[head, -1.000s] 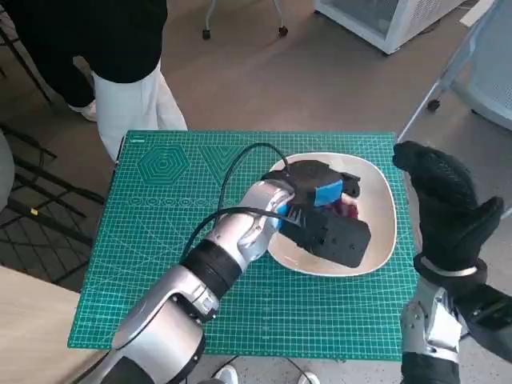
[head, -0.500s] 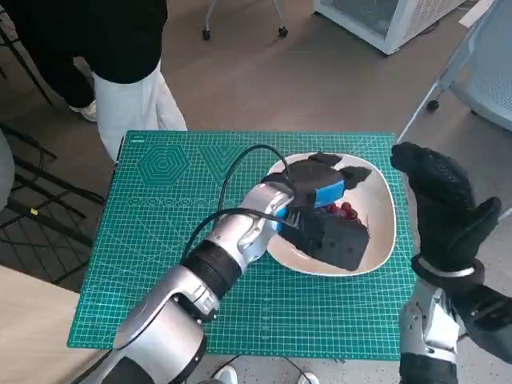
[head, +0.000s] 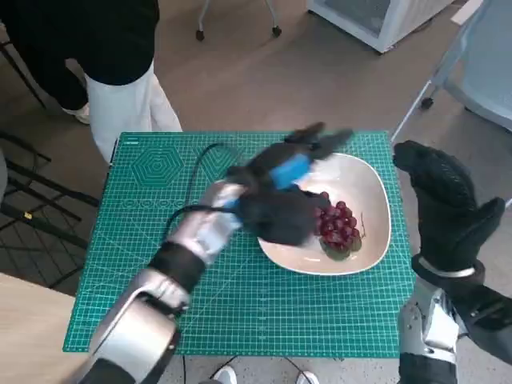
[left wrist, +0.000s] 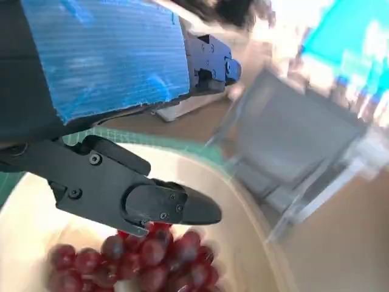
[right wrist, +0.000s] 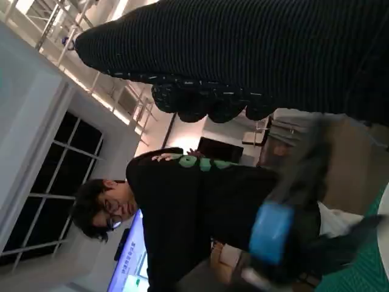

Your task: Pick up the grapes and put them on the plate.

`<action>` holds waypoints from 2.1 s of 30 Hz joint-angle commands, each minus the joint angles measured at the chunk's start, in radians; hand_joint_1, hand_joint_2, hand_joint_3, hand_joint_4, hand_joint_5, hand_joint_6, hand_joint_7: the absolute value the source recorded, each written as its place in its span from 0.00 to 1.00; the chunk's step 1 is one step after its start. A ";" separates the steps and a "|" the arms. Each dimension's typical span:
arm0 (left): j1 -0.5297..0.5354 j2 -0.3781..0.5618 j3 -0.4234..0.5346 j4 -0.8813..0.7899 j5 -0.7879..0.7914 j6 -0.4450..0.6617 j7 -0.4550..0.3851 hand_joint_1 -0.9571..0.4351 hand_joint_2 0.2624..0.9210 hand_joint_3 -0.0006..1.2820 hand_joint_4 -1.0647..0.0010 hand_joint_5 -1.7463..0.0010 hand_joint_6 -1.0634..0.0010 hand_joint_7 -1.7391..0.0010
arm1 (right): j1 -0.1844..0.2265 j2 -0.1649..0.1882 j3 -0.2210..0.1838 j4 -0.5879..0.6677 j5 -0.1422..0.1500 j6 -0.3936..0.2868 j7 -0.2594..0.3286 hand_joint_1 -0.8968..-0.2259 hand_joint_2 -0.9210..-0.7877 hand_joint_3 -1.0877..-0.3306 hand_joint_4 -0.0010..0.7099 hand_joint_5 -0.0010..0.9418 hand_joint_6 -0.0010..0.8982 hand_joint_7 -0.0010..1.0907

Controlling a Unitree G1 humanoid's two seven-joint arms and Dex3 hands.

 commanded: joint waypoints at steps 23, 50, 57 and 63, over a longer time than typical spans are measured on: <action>0.418 0.015 0.367 -0.434 -0.601 -0.095 -0.347 0.36 1.00 0.23 0.85 1.00 0.78 0.99 | -0.020 0.009 0.045 0.017 -0.033 0.023 -0.016 0.56 0.00 0.67 0.37 0.00 0.17 0.24; 0.478 0.011 0.399 -0.341 -0.553 -0.279 -0.337 0.53 1.00 0.21 0.80 0.99 0.76 0.99 | -0.043 -0.006 0.045 0.036 -0.010 0.047 0.023 0.57 0.00 0.66 0.37 0.00 0.15 0.25; 0.489 0.007 0.403 -0.345 -0.570 -0.291 -0.338 0.51 1.00 0.21 0.79 0.99 0.74 0.99 | -0.037 -0.005 0.048 0.023 -0.019 0.054 0.014 0.58 0.00 0.66 0.38 0.00 0.14 0.26; 0.507 -0.002 0.403 -0.369 -0.578 -0.288 -0.332 0.50 1.00 0.21 0.77 0.99 0.72 0.98 | -0.036 -0.004 0.048 0.022 -0.018 0.059 0.013 0.58 0.00 0.66 0.38 0.00 0.14 0.26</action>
